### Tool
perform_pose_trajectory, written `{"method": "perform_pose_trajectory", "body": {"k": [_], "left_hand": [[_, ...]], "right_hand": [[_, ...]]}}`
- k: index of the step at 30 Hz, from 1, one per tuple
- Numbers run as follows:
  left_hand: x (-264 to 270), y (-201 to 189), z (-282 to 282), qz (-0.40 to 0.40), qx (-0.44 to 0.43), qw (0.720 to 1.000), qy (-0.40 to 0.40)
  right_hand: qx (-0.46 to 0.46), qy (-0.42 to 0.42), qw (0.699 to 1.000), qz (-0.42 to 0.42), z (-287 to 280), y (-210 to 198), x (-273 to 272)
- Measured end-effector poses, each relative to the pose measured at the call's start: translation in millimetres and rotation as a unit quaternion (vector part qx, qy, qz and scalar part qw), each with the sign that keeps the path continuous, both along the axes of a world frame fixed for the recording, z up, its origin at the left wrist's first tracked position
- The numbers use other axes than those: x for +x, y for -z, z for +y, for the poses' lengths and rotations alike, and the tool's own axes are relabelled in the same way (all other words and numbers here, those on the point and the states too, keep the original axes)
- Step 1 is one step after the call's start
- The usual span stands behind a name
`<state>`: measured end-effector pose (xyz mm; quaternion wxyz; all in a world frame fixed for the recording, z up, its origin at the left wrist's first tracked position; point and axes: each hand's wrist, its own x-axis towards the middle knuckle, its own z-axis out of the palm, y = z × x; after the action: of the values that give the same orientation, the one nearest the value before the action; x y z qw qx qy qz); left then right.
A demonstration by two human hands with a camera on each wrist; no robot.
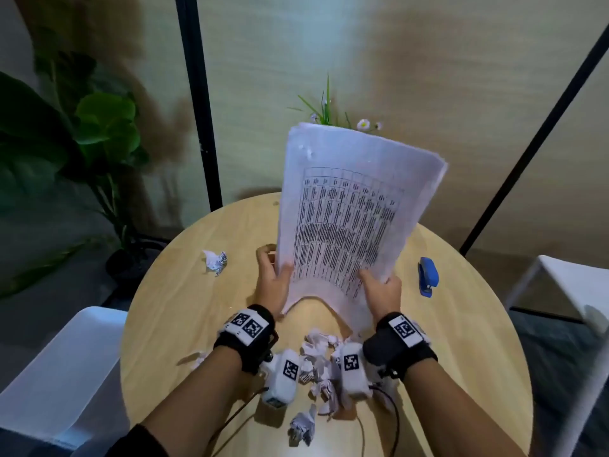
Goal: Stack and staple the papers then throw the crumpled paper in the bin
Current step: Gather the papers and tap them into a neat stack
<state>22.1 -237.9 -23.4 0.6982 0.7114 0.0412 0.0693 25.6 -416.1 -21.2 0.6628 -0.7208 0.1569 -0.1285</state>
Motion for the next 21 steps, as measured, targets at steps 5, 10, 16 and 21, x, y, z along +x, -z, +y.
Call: {"method": "perform_pose_trajectory", "body": {"k": [5, 10, 16, 21], "left_hand": [[-4, 6, 5, 0.047, 0.079, 0.996, 0.01], [-5, 3, 5, 0.027, 0.02, 0.999, 0.005], [-2, 19, -1, 0.033, 0.021, 0.998, 0.044], [-2, 5, -1, 0.02, -0.01, 0.999, 0.031]], "right_hand": [[-0.023, -0.029, 0.999, -0.02, -3, -1, -9], [0.034, 0.003, 0.999, -0.024, -10, 2, -3], [0.069, -0.026, 0.997, -0.014, -8, 0, -4], [0.012, -0.05, 0.998, -0.027, -10, -5, 7]]}}
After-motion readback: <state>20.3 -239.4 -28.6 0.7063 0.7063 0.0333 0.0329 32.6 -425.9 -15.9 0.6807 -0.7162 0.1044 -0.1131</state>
